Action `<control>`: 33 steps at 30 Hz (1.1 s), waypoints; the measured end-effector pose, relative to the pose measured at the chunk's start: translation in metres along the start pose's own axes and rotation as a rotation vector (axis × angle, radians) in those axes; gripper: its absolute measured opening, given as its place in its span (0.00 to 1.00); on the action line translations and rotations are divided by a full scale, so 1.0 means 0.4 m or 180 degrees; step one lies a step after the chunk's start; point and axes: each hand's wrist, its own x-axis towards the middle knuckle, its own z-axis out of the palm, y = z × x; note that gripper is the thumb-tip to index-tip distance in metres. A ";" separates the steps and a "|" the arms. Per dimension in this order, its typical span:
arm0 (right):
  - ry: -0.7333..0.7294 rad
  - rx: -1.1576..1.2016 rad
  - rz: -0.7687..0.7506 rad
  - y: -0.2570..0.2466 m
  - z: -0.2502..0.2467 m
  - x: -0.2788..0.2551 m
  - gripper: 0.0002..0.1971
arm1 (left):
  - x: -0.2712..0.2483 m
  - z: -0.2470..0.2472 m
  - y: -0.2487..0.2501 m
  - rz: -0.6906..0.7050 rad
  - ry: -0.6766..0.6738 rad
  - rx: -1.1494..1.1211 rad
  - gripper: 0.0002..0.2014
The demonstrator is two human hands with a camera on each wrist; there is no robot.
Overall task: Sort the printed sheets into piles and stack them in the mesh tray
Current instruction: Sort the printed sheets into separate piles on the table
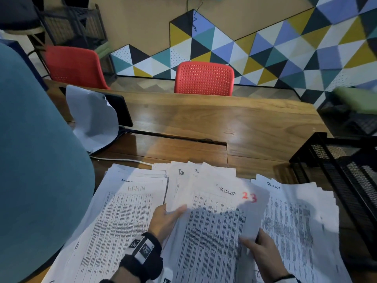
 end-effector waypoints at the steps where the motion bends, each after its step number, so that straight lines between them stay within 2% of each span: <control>1: 0.0084 0.0036 -0.0108 -0.019 -0.005 -0.009 0.14 | -0.003 0.001 0.006 -0.0065 0.0035 -0.0038 0.38; 6: 0.0496 0.0046 -0.0553 -0.087 -0.096 -0.031 0.08 | -0.030 0.005 0.042 -0.0269 0.0143 -0.0113 0.26; 9: 0.0705 0.0116 -0.0505 -0.086 -0.135 -0.038 0.13 | -0.044 -0.001 0.054 -0.0255 -0.0002 0.0000 0.16; 11: 0.0772 0.0263 -0.0357 -0.060 -0.148 -0.034 0.12 | -0.043 0.004 0.056 -0.0236 -0.0208 0.0097 0.19; 15: 0.0375 0.0798 0.0314 -0.029 -0.112 -0.018 0.14 | -0.036 0.013 0.063 -0.0198 -0.0549 0.0130 0.27; 18: 0.0236 0.0634 0.0416 -0.027 -0.060 -0.014 0.14 | -0.049 0.025 0.086 -0.0145 -0.0623 0.0042 0.30; 20: 0.0148 0.0516 0.0440 -0.023 -0.030 -0.011 0.13 | -0.057 0.034 0.093 -0.0013 -0.0760 0.0109 0.37; 21: 0.0126 0.0472 0.0463 -0.023 -0.019 -0.010 0.13 | -0.059 0.037 0.091 0.0077 -0.0827 0.0162 0.37; 23: 0.0090 0.0445 0.0480 -0.020 0.001 -0.006 0.14 | -0.064 0.037 0.087 0.0136 -0.0893 0.0122 0.19; 24: 0.0069 0.0455 0.0485 -0.020 0.009 -0.006 0.14 | -0.070 0.038 0.086 0.0090 -0.0936 0.0145 0.14; 27: -0.0040 0.0348 0.0503 -0.027 0.026 -0.011 0.16 | -0.073 0.037 0.084 0.0109 -0.1087 -0.0036 0.14; 29: -0.0122 0.0223 0.0495 -0.036 0.029 -0.015 0.18 | -0.069 0.038 0.093 0.0104 -0.1005 -0.0304 0.07; 33: -0.0081 0.0228 0.0235 -0.093 -0.002 -0.035 0.14 | -0.053 0.050 0.109 0.0068 -0.0827 -0.0427 0.06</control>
